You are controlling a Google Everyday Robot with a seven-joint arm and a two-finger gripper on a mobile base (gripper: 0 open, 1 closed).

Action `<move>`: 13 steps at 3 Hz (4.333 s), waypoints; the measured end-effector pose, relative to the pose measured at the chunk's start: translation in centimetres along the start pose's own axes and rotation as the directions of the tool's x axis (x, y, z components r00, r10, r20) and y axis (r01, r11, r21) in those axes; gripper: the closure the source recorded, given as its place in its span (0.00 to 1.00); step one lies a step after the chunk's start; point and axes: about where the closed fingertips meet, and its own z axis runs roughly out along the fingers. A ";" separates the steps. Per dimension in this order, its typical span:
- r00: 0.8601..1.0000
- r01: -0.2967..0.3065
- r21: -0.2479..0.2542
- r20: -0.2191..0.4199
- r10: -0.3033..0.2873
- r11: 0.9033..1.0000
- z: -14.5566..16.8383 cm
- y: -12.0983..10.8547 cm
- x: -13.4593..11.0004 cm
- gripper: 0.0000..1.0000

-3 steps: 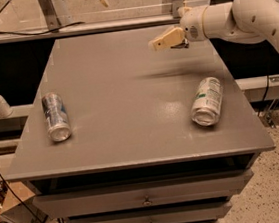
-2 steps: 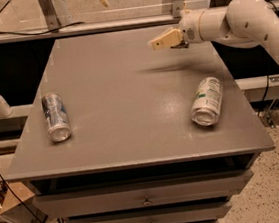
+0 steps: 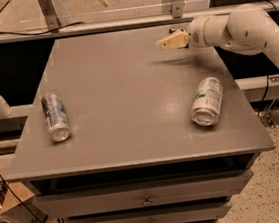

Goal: Move rxbar chocolate near redbull can

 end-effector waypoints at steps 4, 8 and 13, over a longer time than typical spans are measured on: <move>0.992 -0.088 0.102 -0.078 0.096 0.991 2.9 -1.7 4.1 0.00; 0.989 -0.140 0.109 -0.039 0.144 0.984 3.3 -1.2 3.1 0.87; 0.979 0.192 0.010 0.068 -0.193 0.981 0.6 5.4 -6.7 1.00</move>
Offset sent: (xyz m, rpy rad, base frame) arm 0.0189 -0.0082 -0.0362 -0.0015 0.0870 -0.1053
